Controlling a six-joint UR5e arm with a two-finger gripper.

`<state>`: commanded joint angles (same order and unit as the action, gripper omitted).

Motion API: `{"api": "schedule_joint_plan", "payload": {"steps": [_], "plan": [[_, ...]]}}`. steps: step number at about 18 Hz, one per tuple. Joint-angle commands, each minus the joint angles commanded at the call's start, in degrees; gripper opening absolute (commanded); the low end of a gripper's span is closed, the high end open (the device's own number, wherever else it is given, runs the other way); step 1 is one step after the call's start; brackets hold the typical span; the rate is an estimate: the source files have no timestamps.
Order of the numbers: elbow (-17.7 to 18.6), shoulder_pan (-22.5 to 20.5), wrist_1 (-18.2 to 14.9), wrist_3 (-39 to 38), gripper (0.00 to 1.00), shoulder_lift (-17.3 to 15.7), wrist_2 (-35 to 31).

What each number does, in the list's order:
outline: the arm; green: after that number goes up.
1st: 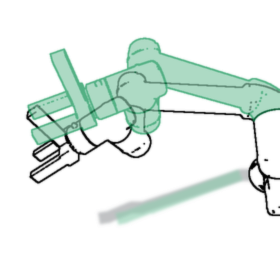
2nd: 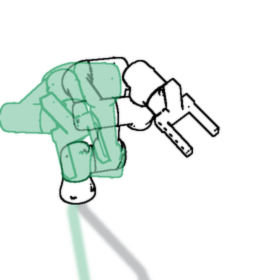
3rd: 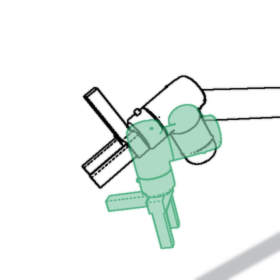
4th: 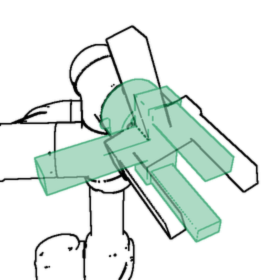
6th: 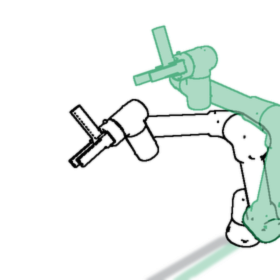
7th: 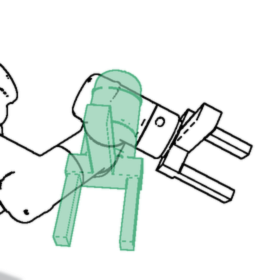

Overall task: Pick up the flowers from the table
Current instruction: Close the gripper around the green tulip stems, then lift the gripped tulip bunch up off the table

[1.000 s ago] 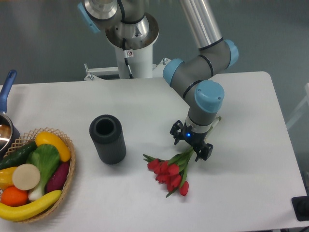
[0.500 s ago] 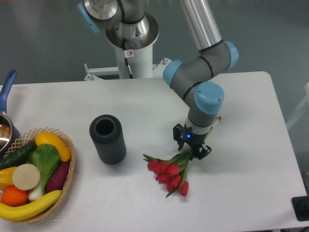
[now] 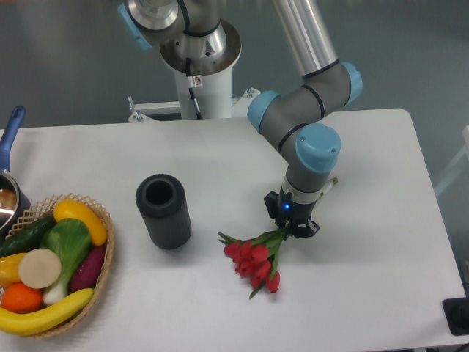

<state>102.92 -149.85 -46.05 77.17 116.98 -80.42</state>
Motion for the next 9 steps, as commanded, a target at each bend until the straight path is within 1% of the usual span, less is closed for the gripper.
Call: {"api": "schedule_joint_plan", "payload": {"steps": [3, 5, 8, 9], "plan": [[0.00, -0.09, 0.00, 0.09, 0.20, -0.17, 0.09], [-0.96, -0.44, 0.09, 0.35, 0.20, -0.44, 0.09], [-2.02, -0.44, 0.00, 0.35, 0.20, -2.02, 0.35], [-2.89, -0.53, 0.09, 0.18, 0.20, -2.63, 0.61]]}}
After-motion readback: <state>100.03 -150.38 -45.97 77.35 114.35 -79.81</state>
